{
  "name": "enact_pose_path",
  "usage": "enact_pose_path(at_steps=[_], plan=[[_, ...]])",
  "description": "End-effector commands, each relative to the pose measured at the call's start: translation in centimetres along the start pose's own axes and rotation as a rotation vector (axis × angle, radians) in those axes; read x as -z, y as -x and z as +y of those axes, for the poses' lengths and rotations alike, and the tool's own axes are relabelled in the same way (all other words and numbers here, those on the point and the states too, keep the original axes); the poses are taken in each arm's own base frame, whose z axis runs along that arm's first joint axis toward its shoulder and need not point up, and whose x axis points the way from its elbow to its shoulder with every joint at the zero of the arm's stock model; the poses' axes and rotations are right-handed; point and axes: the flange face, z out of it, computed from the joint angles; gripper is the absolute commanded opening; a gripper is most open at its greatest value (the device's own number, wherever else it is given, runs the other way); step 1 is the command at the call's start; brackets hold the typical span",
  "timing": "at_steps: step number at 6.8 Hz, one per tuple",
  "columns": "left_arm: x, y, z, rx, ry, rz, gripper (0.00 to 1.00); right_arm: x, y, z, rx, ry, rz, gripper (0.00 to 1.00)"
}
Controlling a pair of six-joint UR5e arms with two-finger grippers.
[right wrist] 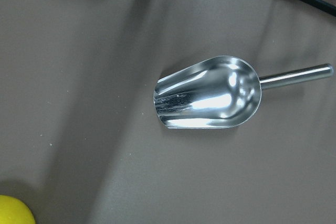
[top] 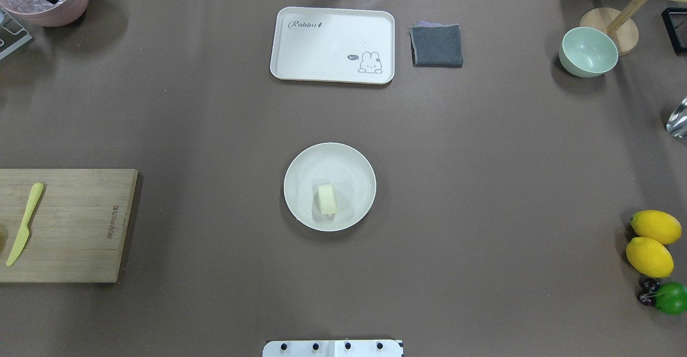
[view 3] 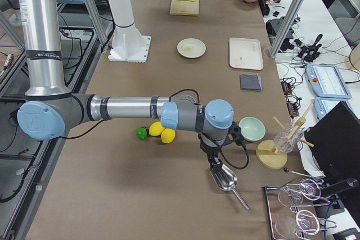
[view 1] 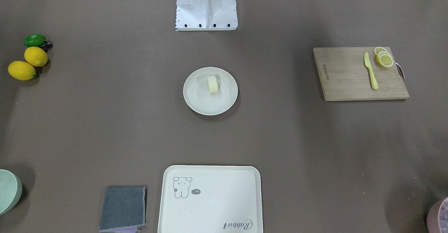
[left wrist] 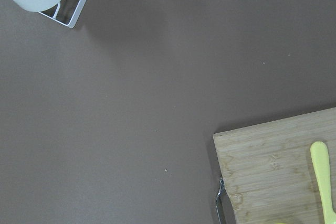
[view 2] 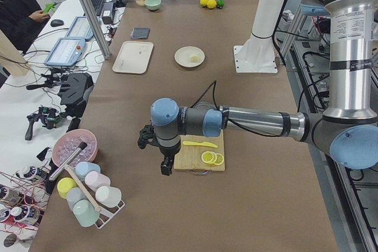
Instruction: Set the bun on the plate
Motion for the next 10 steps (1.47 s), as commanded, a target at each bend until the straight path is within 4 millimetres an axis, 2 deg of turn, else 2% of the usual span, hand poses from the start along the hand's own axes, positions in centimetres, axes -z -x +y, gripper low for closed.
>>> enact_pose_path(at_steps=[1, 2, 3, 6, 9, 10], plan=[[-0.1, 0.5, 0.2, 0.011, 0.002, -0.001, 0.98, 0.8, 0.5, -1.0, 0.011, -0.027, -0.023, 1.0], [0.2, 0.3, 0.0, 0.005, -0.005, 0.002, 0.98, 1.0, 0.7, -1.2, 0.016, -0.028, -0.017, 1.0], [0.5, 0.0, -0.1, -0.002, -0.011, 0.003, 0.98, 0.3, 1.0, -1.5, 0.021, -0.02, -0.026, 1.0], [-0.2, 0.3, -0.1, -0.001, -0.001, 0.003, 0.98, -0.9, 2.9, -3.7, 0.073, 0.004, -0.031, 1.0], [-0.7, 0.8, 0.1, 0.01, 0.008, 0.004, 0.98, -0.2, 3.8, -5.0, 0.098, -0.01, -0.028, 1.0], [-0.7, 0.7, 0.0, 0.008, 0.009, 0.0, 0.98, -0.6, 4.1, -5.7, 0.107, 0.0, -0.026, 1.0]])
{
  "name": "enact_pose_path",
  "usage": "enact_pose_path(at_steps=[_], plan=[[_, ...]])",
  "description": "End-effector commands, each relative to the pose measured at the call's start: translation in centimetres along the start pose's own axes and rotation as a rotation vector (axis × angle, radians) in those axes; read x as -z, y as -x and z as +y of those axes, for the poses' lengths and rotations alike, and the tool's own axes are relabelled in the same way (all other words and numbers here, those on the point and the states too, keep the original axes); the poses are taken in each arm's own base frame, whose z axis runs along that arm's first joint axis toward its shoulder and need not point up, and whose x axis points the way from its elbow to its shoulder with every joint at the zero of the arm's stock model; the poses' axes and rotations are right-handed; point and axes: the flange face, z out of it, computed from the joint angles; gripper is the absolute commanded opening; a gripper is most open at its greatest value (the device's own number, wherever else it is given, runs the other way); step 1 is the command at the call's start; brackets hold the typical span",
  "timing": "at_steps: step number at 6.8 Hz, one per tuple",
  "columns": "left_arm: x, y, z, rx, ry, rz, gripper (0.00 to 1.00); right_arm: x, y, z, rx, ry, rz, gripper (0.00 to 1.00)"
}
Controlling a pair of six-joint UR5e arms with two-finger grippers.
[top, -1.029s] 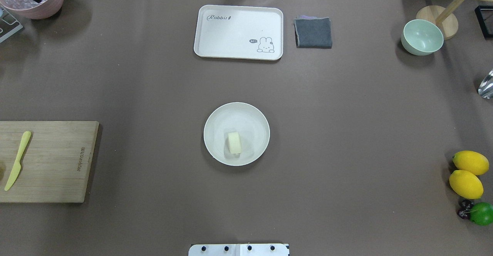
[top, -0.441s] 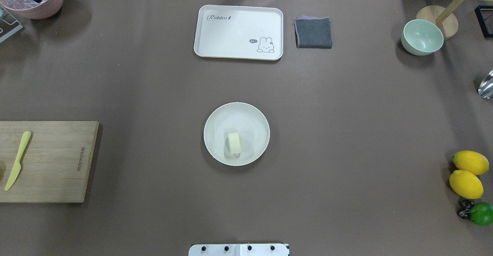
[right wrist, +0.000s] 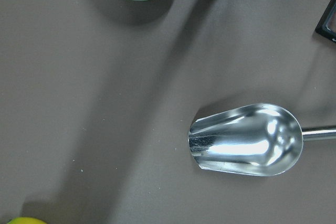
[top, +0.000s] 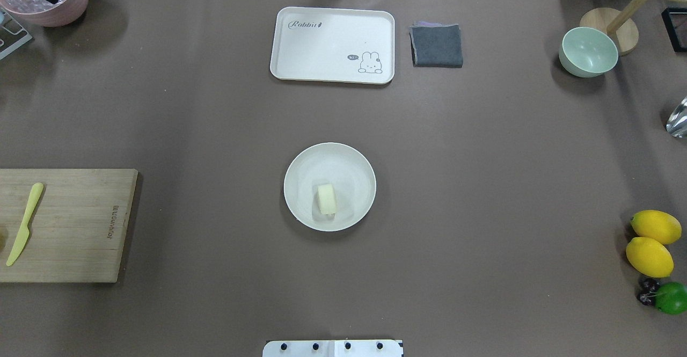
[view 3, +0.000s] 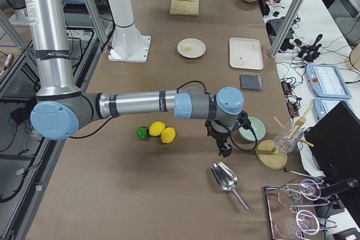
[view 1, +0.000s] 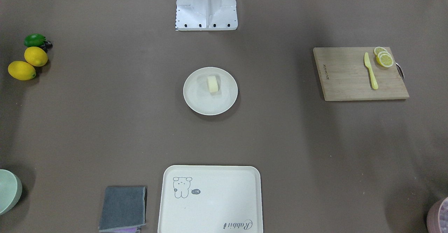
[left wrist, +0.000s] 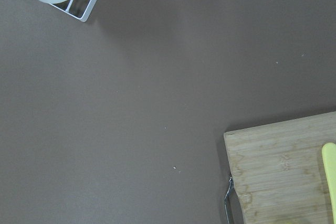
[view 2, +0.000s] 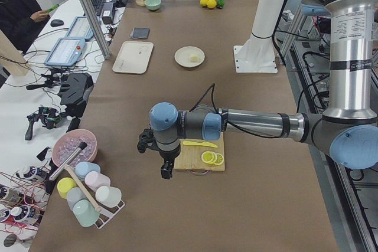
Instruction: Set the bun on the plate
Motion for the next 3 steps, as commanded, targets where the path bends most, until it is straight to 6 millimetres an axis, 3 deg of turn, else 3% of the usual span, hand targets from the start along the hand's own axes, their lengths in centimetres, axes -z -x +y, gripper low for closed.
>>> enact_pose_path(at_steps=[1, 3], plan=[[0.26, -0.21, -0.17, -0.005, -0.005, -0.003, 0.98, -0.15, 0.39, -0.97, 0.014, 0.004, 0.0, 1.0], [0.6, -0.49, -0.72, -0.012, -0.01, -0.008, 0.98, -0.38, 0.66, -1.23, 0.019, 0.008, -0.002, 1.0]])
